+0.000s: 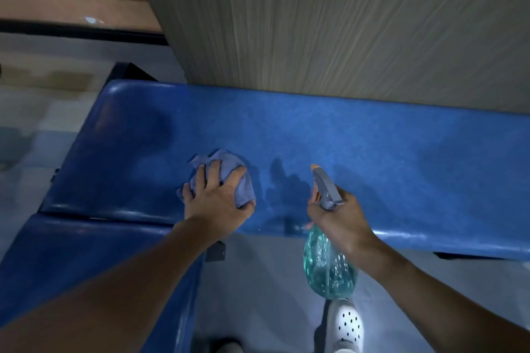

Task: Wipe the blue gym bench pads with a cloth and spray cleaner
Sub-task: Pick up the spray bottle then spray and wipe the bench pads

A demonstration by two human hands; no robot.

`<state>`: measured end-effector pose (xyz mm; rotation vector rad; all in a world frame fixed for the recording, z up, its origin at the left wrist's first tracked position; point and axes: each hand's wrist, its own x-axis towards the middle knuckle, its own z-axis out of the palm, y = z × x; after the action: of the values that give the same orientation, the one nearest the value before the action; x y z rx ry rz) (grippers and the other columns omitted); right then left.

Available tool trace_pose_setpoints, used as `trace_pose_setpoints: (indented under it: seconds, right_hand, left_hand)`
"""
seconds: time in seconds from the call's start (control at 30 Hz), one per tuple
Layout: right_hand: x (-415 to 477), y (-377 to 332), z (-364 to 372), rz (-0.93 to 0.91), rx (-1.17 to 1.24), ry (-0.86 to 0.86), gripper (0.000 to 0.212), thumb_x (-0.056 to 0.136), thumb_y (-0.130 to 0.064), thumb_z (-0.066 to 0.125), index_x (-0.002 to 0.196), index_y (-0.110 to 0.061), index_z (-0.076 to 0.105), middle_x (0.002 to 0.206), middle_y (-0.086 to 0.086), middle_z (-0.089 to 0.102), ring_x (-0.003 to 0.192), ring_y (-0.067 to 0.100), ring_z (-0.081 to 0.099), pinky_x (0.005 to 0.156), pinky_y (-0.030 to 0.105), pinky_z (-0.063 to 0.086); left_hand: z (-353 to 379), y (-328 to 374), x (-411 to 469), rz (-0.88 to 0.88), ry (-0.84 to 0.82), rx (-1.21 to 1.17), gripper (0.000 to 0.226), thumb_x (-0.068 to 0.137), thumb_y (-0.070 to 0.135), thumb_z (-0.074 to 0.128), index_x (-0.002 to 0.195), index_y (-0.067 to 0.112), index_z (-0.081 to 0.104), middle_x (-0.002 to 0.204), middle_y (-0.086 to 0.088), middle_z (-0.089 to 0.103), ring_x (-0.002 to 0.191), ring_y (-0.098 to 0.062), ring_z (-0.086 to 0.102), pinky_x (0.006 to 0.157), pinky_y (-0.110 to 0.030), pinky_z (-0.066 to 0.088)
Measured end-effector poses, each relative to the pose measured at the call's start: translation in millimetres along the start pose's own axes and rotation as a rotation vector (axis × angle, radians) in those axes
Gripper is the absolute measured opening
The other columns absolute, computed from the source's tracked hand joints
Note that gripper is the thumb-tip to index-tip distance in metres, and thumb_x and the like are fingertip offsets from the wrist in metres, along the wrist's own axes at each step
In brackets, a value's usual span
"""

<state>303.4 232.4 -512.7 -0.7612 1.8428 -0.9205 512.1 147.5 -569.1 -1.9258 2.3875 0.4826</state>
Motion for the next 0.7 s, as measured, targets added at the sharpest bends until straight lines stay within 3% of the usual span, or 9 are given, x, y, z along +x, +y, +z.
trace_pose_setpoints:
  seconds: [0.1, 0.23, 0.3, 0.4, 0.47, 0.6, 0.7]
  right_hand:
    - [-3, 3, 16, 0.008, -0.041, 0.013, 0.031, 0.079, 0.003, 0.058, 0.110, -0.001, 0.060, 0.059, -0.006, 0.045, 0.056, 0.022, 0.059, 0.066, 0.038, 0.054]
    - [-12, 1, 34, -0.017, 0.003, 0.001, 0.021, 0.079, 0.009, 0.057, 0.096, -0.003, 0.059, 0.074, 0.000, 0.053, 0.060, 0.017, 0.055, 0.072, 0.047, 0.055]
    - [-16, -2, 41, -0.023, 0.025, -0.022, 0.027, 0.080, 0.009, 0.057, 0.100, -0.009, 0.061, 0.076, -0.003, 0.055, 0.058, 0.012, 0.057, 0.069, 0.043, 0.054]
    - [-21, -7, 51, -0.046, 0.019, -0.039, 0.024, 0.081, 0.006, 0.058, 0.095, -0.014, 0.059, 0.080, 0.000, 0.055, 0.062, 0.024, 0.059, 0.058, 0.024, 0.047]
    - [-22, -11, 59, -0.052, 0.027, -0.051, 0.023, 0.081, 0.006, 0.058, 0.095, -0.013, 0.058, 0.081, 0.001, 0.054, 0.063, 0.026, 0.058, 0.056, 0.019, 0.044]
    - [-19, -16, 72, -0.075, 0.005, -0.128, 0.020, 0.081, 0.005, 0.058, 0.095, -0.010, 0.058, 0.081, 0.000, 0.055, 0.066, 0.024, 0.057, 0.061, 0.028, 0.049]
    - [-13, -14, 80, -0.073, -0.047, -0.135, 0.013, 0.082, 0.002, 0.059, 0.084, -0.010, 0.055, 0.071, 0.001, 0.052, 0.066, 0.029, 0.059, 0.064, 0.036, 0.051]
  left_hand:
    - [-1, -14, -5, -0.026, 0.010, -0.005, 0.076, 0.076, 0.068, 0.056, 0.144, 0.053, 0.026, 0.156, 0.003, 0.015, 0.147, -0.030, 0.012, 0.113, -0.061, 0.023]
    - [-2, -29, -12, -0.057, 0.021, -0.023, 0.076, 0.077, 0.067, 0.057, 0.144, 0.053, 0.025, 0.158, 0.003, 0.014, 0.149, -0.030, 0.010, 0.115, -0.060, 0.019]
    - [-3, -36, -16, -0.075, 0.037, -0.030, 0.076, 0.077, 0.067, 0.057, 0.145, 0.053, 0.025, 0.158, 0.002, 0.015, 0.149, -0.030, 0.010, 0.116, -0.060, 0.019]
    - [-3, -43, -23, -0.109, 0.069, -0.033, 0.076, 0.077, 0.065, 0.058, 0.146, 0.052, 0.028, 0.159, 0.001, 0.018, 0.149, -0.030, 0.012, 0.115, -0.060, 0.020]
    - [-2, -47, -28, -0.124, 0.090, -0.035, 0.077, 0.078, 0.064, 0.060, 0.147, 0.050, 0.030, 0.159, 0.001, 0.019, 0.149, -0.031, 0.013, 0.115, -0.060, 0.021]
    - [0, -53, -34, -0.147, 0.125, -0.049, 0.076, 0.077, 0.061, 0.061, 0.146, 0.048, 0.033, 0.160, -0.001, 0.019, 0.150, -0.034, 0.012, 0.114, -0.062, 0.021]
    - [0, -54, -35, -0.178, 0.113, -0.089, 0.074, 0.079, 0.058, 0.060, 0.146, 0.049, 0.030, 0.161, 0.001, 0.014, 0.151, -0.034, 0.006, 0.116, -0.062, 0.015]
